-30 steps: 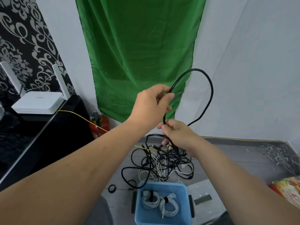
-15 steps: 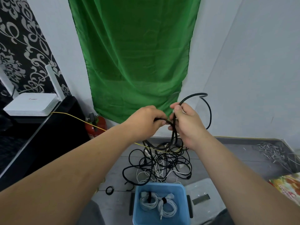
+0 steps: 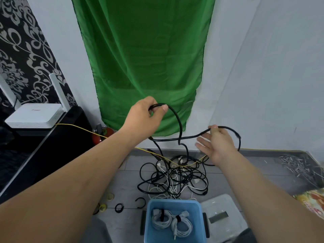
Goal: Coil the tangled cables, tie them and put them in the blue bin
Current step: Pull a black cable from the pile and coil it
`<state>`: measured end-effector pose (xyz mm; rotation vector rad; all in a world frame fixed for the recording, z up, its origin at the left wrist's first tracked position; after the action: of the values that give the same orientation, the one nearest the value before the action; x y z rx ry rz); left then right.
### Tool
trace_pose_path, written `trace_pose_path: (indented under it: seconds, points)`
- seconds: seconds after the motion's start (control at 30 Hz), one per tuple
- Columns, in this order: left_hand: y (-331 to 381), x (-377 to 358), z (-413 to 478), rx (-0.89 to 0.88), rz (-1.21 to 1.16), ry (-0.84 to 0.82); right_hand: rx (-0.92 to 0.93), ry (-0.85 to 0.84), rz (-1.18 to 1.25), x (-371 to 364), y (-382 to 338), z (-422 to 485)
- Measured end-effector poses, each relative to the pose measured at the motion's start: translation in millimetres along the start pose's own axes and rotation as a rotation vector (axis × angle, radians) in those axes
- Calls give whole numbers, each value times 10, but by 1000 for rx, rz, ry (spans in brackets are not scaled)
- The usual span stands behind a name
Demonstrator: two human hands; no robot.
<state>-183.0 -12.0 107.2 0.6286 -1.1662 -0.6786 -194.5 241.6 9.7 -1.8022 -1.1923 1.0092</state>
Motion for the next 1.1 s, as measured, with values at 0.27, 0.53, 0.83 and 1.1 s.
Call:
trace_pose_path:
  seconds: [0.27, 0.53, 0.83, 1.1]
  points:
    - [192, -158, -49, -62, -172, -117, -51, -340, 16, -427, -29, -173]
    - [211, -142, -32, -80, -198, -79, -37, -534, -107, -637, -58, -351]
    - [-13, -171, 1, -5, 221, -91, 89, -336, -311, -648, -34, -277]
    - [-217, -673, -443, 174, 177, -830, 72, -362, 31, -794, -135, -306]
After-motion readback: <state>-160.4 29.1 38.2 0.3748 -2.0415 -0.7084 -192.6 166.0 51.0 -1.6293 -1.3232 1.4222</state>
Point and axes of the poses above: each hand's wrist, its own z-axis towards the middle knuckle, its own x-axis out of the back of the hand, y = z × x, the point moved 7 cm from there along z, towards the middle knuckle, and after that the axes turned 4 degrees about -y, right-handed, at the moved point
